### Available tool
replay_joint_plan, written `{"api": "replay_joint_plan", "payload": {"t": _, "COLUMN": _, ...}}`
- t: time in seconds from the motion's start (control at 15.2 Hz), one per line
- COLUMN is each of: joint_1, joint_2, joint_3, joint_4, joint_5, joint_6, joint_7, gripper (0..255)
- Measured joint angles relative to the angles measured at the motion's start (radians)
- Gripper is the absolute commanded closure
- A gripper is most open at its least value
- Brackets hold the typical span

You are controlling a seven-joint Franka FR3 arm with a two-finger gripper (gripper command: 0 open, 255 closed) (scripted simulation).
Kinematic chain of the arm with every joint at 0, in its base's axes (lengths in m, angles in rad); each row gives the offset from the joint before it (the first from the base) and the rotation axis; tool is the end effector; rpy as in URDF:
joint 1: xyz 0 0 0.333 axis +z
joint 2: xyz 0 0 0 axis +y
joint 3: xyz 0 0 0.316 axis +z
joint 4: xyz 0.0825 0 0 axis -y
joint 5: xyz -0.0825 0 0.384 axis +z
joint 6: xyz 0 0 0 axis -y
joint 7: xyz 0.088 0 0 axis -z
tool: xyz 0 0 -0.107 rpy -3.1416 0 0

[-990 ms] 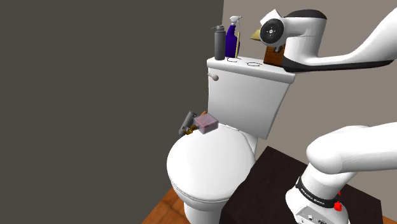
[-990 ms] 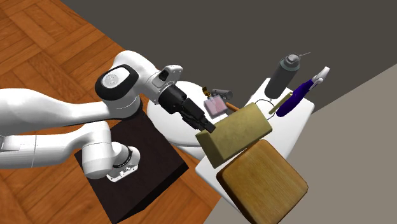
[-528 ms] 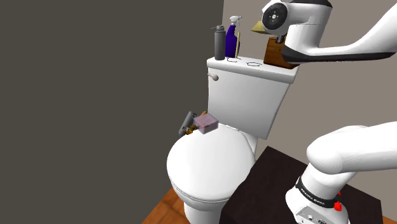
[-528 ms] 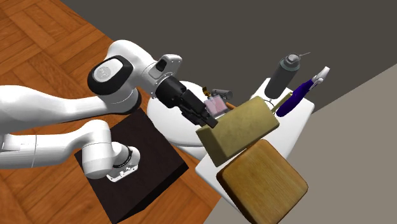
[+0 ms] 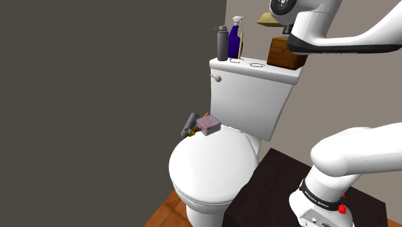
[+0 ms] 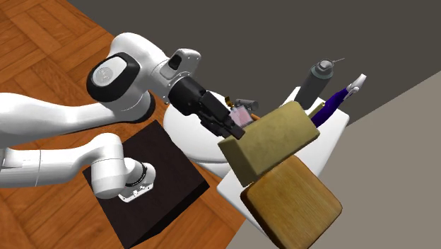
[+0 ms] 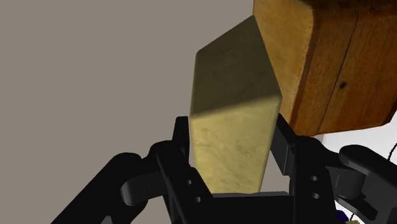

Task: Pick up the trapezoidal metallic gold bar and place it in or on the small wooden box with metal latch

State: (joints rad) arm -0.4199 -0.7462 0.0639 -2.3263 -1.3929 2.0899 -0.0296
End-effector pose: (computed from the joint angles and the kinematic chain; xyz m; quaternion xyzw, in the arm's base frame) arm 0.3238 -0.1621 0.6914 0.7475 0.0449 0.0586 0.6601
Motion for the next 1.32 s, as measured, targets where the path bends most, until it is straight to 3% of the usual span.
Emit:
{"api": "replay_joint_plan", "payload": {"t": 0.79, "joint_1": -0.065, "joint_2": 0.104, "joint_3": -0.305, "joint_4": 0.081, "joint_5": -0.191, "joint_6": 0.301, "joint_7": -0.007, "gripper": 255}}
{"api": "replay_joint_plan", "payload": {"t": 1.32, "joint_1": -0.088, "joint_2": 0.112, "joint_3": -0.334, "joint_4": 0.016, "joint_5": -0.291, "joint_6": 0.342, "joint_7": 0.101, "gripper": 255}}
